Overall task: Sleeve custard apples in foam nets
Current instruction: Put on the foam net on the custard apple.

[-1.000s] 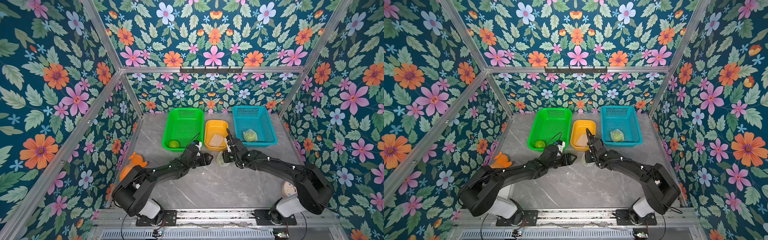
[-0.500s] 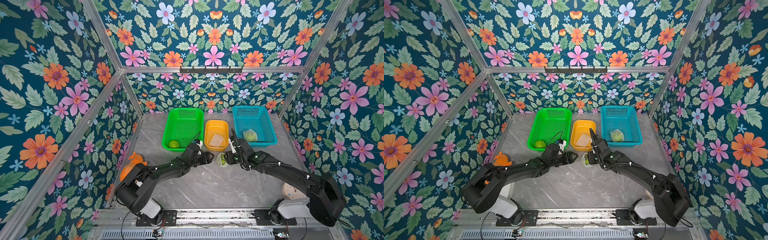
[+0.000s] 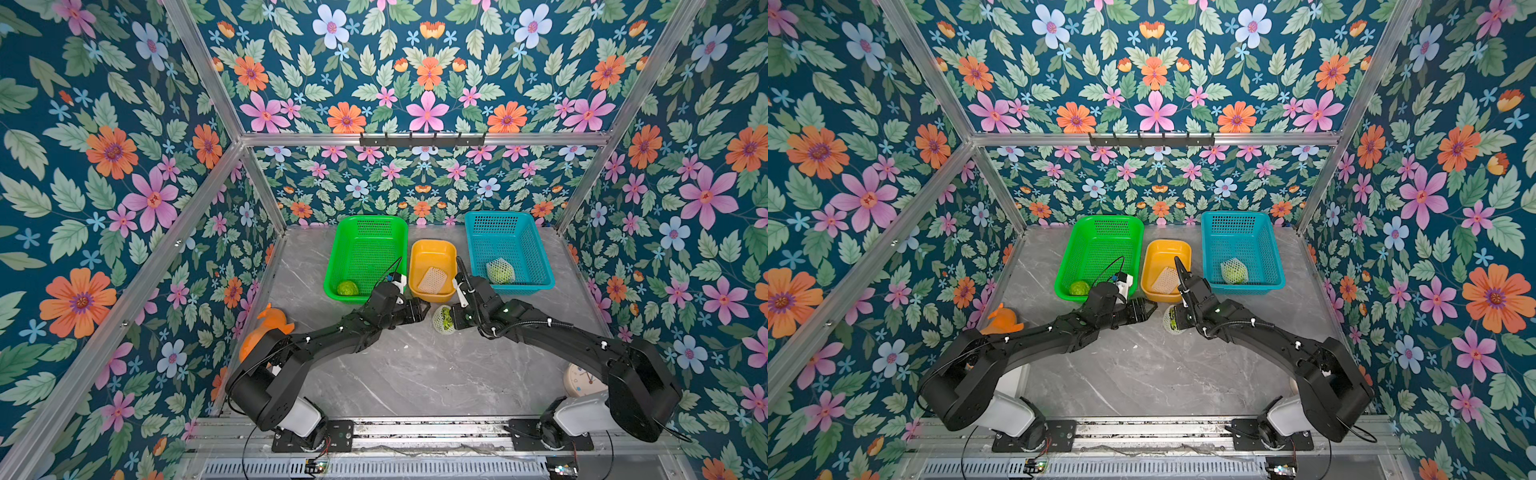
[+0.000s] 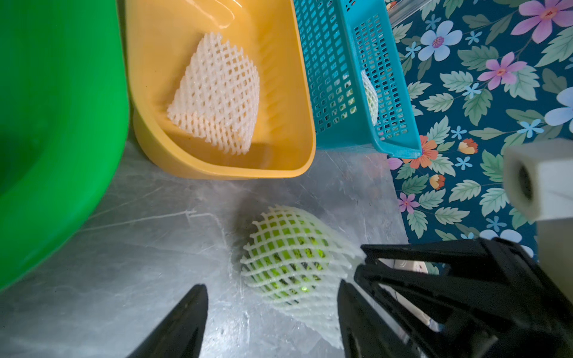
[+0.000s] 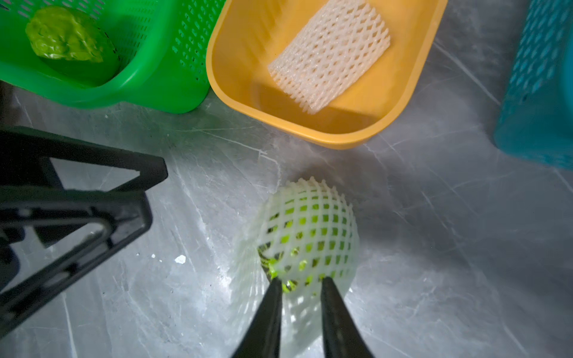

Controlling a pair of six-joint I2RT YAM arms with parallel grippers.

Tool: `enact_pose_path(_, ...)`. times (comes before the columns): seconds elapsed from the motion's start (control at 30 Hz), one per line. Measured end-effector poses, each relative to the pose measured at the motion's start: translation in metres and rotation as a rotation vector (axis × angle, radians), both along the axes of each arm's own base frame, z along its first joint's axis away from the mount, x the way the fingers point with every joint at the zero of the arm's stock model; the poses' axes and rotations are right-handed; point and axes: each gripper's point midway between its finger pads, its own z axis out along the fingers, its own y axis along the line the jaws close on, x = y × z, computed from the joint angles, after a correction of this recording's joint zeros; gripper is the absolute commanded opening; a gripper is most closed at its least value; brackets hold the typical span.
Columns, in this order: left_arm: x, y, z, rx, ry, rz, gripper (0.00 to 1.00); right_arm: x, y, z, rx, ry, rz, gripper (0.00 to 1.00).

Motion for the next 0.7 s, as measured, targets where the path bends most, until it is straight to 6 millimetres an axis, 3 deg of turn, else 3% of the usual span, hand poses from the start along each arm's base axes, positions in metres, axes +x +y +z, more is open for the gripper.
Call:
enact_pose_path(0.07,-0.001,0.001,-0.001,0.002,0.002,0.0,0.71,0.005,0.002,-0.001,-0.004,-0.007,-0.002,0.0)
enact_pose_path(0.4,-0.003,0.005,-0.002,0.007,0.0,0.008,0.71,0.014,0.004,-0.021,-0.048,0.013,0.006,0.0)
enact_pose_path(0.57,-0.003,0.006,-0.003,0.01,0.001,0.012,0.71,0.011,0.005,-0.014,-0.029,0.006,0.014,0.22)
enact_pose_path(0.7,-0.001,0.007,-0.003,0.015,-0.003,0.023,0.72,0.01,0.004,0.007,0.002,-0.032,0.014,0.51)
